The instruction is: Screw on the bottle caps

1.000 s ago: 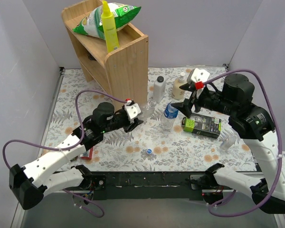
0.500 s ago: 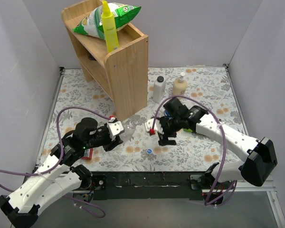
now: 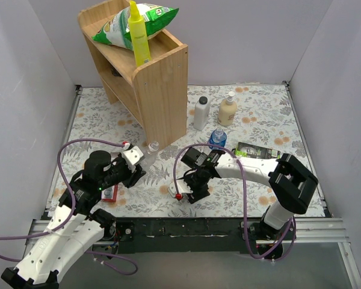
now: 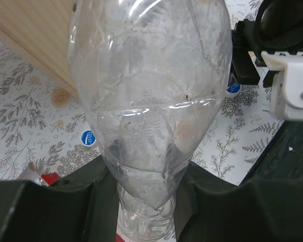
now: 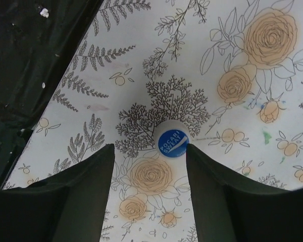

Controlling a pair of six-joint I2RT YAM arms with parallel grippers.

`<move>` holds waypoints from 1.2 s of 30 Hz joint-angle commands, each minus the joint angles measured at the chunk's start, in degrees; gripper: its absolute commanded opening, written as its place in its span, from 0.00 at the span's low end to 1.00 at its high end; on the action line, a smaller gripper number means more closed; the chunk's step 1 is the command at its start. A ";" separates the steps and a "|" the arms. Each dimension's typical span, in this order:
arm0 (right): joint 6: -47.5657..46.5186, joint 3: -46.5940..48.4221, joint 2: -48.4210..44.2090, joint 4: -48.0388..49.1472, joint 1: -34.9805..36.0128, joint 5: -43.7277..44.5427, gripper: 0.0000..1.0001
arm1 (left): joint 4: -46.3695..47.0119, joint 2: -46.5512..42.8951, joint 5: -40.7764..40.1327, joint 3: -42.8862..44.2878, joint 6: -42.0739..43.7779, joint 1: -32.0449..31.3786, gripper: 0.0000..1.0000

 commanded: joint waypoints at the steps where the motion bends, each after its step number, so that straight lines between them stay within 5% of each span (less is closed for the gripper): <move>1: 0.21 0.11 0.41 4.32 1.02 -0.14 0.64 | 0.89 -0.46 1.25 0.57 -0.08 1.42 0.00; 19: 0.04 1.61 4.54 4.41 1.46 2.14 0.47 | 1.15 -0.37 3.97 0.57 1.06 3.26 0.00; 26: 3.02 0.99 -3.16 5.91 1.20 4.16 0.23 | 0.80 1.30 11.16 -0.65 4.39 3.27 0.00; 31: 9.43 9.15 -10.74 -5.30 -2.66 2.25 0.01 | 0.45 6.99 19.25 -1.97 11.42 3.26 0.00; 36: 20.56 21.97 -16.72 -12.72 -4.52 1.26 0.01 | 1.41 12.28 25.67 -4.34 19.33 3.26 0.00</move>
